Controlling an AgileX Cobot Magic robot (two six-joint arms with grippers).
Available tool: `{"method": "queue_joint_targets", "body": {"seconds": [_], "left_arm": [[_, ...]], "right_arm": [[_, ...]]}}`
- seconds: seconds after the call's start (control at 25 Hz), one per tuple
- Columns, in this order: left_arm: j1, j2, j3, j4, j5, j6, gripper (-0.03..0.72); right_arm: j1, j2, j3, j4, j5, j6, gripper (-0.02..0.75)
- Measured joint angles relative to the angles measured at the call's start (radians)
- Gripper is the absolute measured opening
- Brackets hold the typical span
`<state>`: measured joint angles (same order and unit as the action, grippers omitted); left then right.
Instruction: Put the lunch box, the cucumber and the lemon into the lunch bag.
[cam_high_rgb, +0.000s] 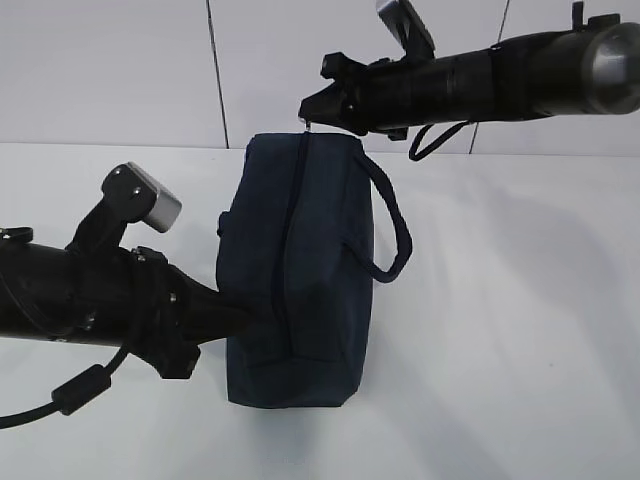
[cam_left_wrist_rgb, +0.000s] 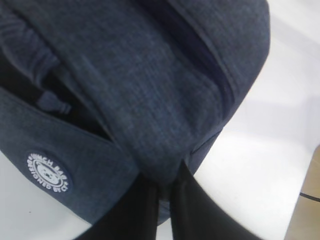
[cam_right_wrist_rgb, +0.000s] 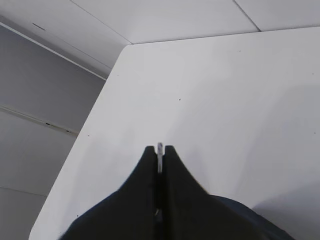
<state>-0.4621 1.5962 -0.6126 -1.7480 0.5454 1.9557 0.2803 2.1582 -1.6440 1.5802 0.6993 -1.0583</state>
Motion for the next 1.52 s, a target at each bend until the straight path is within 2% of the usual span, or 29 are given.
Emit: {"method": "queue_joint_targets", "body": {"seconds": [0.4, 0.8, 1.08, 1.28, 1.52], "left_arm": [[0.000, 0.000, 0.000, 0.005, -0.010, 0.000, 0.012], [0.000, 0.000, 0.000, 0.005, -0.075, 0.000, 0.012], [0.000, 0.000, -0.004, -0.006, -0.221, 0.000, 0.012], [-0.002, 0.008, -0.070, -0.006, -0.388, 0.000, 0.012], [-0.002, 0.014, -0.174, -0.016, -0.575, 0.002, 0.012]], "right_arm": [[-0.024, 0.066, -0.011, 0.000, -0.007, 0.004, 0.020], [-0.070, 0.109, -0.014, -0.031, 0.137, 0.007, 0.020], [-0.077, 0.117, -0.014, -0.143, 0.311, 0.051, 0.020], [-0.085, 0.117, -0.014, -0.232, 0.396, 0.059, 0.020], [-0.114, 0.066, -0.014, -0.427, 0.447, 0.087, 0.020]]}}
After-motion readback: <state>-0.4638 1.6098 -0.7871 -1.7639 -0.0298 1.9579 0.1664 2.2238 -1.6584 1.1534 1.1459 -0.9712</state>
